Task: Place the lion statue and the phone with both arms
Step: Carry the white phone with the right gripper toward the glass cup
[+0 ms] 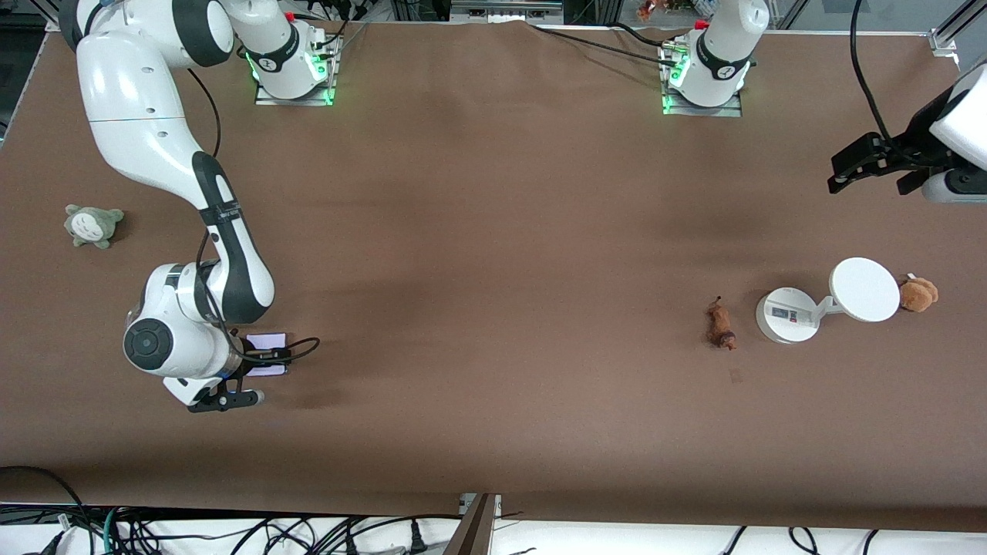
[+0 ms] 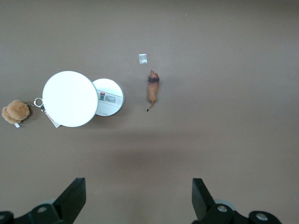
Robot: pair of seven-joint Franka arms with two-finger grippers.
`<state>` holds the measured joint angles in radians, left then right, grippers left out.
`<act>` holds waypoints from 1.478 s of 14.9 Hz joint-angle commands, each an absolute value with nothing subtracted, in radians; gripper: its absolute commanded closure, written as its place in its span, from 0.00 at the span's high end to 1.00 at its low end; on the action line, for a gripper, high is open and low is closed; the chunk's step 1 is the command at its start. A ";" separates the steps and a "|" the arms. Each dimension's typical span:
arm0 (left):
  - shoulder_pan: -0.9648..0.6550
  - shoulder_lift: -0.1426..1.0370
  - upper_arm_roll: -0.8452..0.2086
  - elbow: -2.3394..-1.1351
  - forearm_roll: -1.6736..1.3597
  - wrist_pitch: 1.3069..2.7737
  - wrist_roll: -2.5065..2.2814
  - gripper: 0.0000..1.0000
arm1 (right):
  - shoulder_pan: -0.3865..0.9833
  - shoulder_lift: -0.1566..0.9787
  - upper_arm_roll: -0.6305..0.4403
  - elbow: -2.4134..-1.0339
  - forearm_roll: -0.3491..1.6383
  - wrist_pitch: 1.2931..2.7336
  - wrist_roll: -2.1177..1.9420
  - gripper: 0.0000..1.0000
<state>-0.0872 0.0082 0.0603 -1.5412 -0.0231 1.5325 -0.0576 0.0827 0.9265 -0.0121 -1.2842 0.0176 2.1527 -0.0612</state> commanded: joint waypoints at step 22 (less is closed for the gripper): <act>-0.074 0.067 0.043 -1.500 0.063 1.523 -0.058 1.00 | 0.018 0.738 0.002 -1.333 0.018 1.944 -0.176 1.00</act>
